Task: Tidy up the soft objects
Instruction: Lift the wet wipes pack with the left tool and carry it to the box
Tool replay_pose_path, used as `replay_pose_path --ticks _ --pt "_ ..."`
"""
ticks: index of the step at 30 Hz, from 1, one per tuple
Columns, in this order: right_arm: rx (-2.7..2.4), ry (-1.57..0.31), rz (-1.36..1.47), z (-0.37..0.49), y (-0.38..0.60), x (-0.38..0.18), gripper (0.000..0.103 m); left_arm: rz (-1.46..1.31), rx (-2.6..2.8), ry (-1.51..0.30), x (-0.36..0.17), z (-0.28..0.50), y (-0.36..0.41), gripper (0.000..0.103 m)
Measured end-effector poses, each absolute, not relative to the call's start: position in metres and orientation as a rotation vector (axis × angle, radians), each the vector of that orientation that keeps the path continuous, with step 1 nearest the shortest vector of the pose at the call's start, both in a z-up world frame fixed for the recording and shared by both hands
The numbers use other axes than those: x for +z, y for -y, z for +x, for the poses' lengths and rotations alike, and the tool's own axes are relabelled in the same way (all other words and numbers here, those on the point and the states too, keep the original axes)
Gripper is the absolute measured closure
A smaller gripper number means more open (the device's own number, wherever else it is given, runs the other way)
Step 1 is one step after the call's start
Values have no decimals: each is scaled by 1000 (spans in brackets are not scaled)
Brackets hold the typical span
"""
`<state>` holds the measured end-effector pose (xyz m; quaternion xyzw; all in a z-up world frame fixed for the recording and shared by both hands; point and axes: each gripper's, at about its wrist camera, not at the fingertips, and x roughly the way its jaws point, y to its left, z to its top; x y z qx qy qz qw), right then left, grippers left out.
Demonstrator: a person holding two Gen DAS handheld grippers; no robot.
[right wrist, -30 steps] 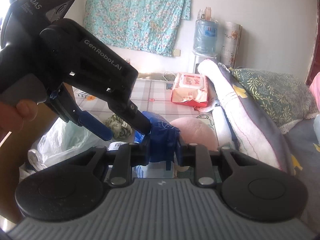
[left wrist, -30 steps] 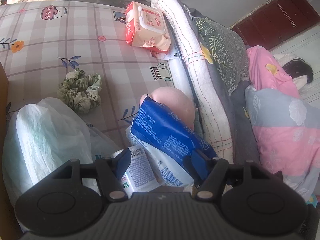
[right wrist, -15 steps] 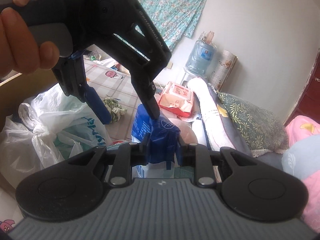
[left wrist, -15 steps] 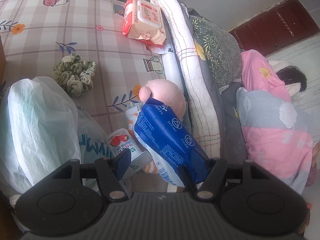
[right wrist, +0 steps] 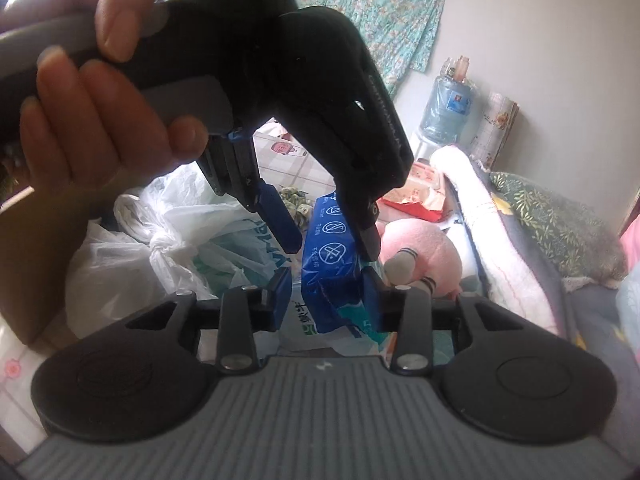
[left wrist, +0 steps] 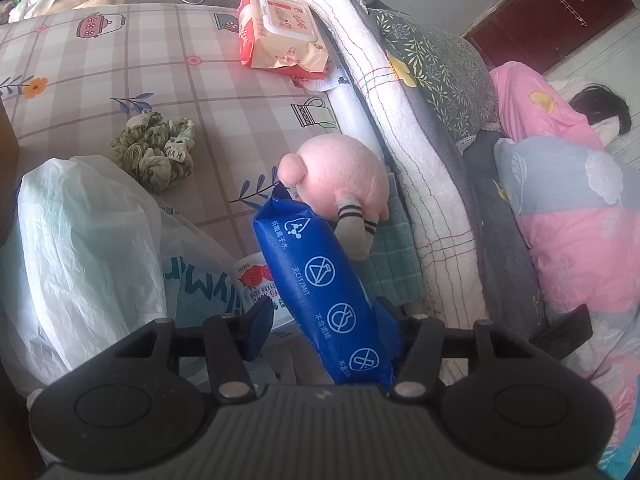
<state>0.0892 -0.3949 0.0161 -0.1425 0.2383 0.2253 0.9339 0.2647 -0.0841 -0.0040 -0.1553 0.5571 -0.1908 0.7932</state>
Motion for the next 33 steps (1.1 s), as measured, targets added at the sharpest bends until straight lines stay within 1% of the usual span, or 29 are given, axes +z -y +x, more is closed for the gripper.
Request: replay_pose_path --ticks 6,8,10,16,19,22,23,25,28,33 --pt "568 -607 131 101 463 29 65 -269 -416 -1164 -3 256 80 53" --pt "553 -631 239 109 485 26 65 -223 -390 -1171 -4 256 80 64" --pt "535 -649 314 119 501 23 65 -212 -382 -1181 -10 256 78 62" --pt "519 -651 469 152 521 19 64 -228 -392 -1186 -12 255 73 62" --pt "492 -699 512 179 521 13 63 -222 -408 -1188 -13 255 76 60" --pt "491 -795 584 208 518 -4 62 -246 -423 -1203 -16 256 76 57" --pt "492 -833 614 215 516 -11 62 -254 -425 -1211 -17 257 75 51" --pt "492 -896 655 224 511 -23 62 -278 -431 -1239 -20 260 74 48" --pt "477 -905 628 226 503 -25 62 -313 -451 -1256 -22 265 74 48" --pt "481 -928 667 229 500 -28 63 -319 -484 -1263 -24 269 86 47"
